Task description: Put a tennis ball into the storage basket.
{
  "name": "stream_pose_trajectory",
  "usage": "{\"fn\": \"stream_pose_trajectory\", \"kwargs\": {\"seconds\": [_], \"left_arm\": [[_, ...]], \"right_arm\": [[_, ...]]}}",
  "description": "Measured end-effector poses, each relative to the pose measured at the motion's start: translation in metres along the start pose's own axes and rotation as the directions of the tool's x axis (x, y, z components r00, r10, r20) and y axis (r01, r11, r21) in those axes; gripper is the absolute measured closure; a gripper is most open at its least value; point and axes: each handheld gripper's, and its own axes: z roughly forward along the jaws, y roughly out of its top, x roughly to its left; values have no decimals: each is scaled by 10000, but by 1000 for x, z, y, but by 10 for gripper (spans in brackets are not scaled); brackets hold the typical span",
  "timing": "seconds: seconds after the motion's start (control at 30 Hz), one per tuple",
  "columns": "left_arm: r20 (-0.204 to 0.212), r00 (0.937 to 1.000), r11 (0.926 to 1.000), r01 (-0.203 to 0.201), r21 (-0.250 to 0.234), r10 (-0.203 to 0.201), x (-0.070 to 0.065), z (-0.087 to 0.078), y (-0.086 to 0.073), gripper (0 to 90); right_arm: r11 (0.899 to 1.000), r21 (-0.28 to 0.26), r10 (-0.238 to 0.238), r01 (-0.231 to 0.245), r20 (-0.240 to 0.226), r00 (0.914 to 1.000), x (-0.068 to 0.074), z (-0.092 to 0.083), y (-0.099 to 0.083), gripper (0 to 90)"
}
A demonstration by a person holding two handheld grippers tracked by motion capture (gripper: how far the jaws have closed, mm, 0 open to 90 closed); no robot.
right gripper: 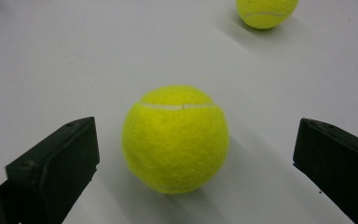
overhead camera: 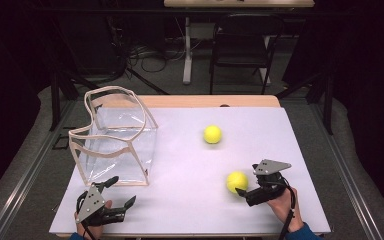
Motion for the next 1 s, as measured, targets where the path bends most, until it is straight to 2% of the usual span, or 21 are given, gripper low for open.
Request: {"fn": "stream_pose_trajectory", "kwargs": {"seconds": [0.3, 0.67, 1.0], "left_arm": [[27, 10000, 10000, -35, 35, 35, 0, 0, 0, 160], [63, 10000, 10000, -14, 18, 14, 1, 1, 0, 160], [91, 10000, 10000, -33, 53, 32, 1, 1, -1, 160]], "right_arm": [[9992, 389, -25, 29, -111, 9999, -1, 8, 6, 0], [9966, 797, 211, -189, -268, 9994, -2, 18, 9, 0], [9922, 1250, 77, -9, -537, 9985, 3, 30, 12, 0]]}}
